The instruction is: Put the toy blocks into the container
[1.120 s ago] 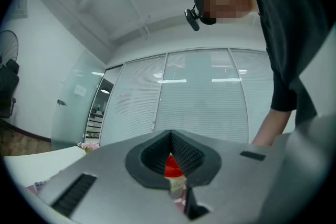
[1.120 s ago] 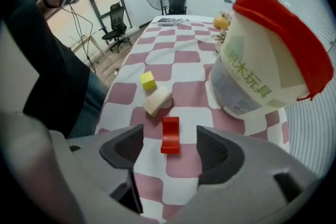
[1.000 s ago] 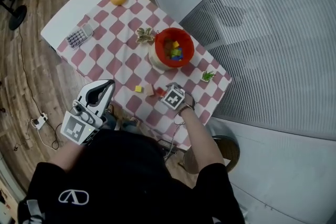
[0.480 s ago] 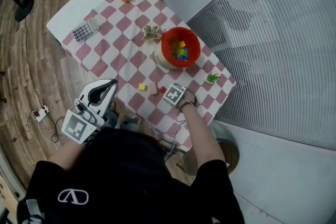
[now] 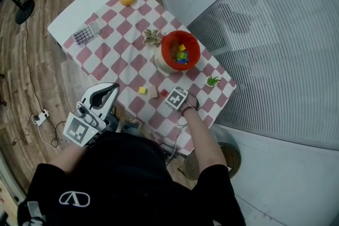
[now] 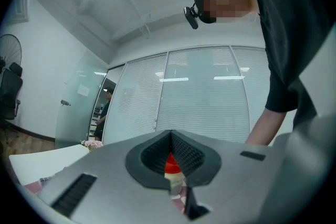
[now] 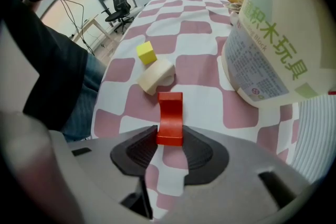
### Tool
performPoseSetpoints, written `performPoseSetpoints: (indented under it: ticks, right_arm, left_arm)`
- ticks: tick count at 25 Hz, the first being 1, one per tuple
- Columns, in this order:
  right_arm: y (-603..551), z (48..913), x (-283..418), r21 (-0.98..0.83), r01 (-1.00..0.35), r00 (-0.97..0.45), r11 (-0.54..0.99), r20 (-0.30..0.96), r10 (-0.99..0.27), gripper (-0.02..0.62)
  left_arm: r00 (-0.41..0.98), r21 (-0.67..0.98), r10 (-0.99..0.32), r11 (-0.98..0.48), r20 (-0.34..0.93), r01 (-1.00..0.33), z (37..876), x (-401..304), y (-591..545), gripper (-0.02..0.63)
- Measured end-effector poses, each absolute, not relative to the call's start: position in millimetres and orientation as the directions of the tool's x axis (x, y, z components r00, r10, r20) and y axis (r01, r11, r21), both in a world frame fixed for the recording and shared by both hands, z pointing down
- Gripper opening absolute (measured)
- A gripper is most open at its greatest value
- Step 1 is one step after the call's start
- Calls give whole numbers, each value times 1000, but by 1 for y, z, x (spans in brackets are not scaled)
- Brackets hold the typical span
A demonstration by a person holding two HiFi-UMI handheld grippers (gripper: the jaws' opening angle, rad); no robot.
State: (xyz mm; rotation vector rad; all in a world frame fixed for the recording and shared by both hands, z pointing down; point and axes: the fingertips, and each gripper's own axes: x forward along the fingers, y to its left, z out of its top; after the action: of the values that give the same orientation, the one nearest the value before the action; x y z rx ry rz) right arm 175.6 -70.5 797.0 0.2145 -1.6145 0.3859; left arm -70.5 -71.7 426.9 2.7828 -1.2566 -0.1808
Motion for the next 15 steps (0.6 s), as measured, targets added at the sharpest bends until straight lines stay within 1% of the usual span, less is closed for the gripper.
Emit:
performPoseSetpoints:
  ticks: [4, 6, 8, 11, 15]
  right_arm:
    - [-82, 765, 174, -33, -377, -132, 926, 991, -19, 146]
    - [-84, 744, 170, 11, -388, -173, 922, 981, -84, 146]
    - [-87, 722, 165, 61, -398, -212, 915, 965, -156, 146]
    - [-89, 685, 155, 128, -418, -271, 899, 927, -259, 147]
    - [-95, 625, 143, 191, -494, -368, 848, 838, -403, 147]
  left_arm:
    - [657, 137, -744, -668, -119, -732, 413, -65, -75, 6]
    - [678, 140, -731, -681, -75, -719, 427, -63, -72, 6]
    - [690, 139, -721, -692, -67, -709, 429, -60, -72, 6]
    - [694, 135, -712, -702, -108, -699, 417, -53, -76, 6]
    - [730, 128, -676, -736, -99, -664, 417, -40, -75, 6]
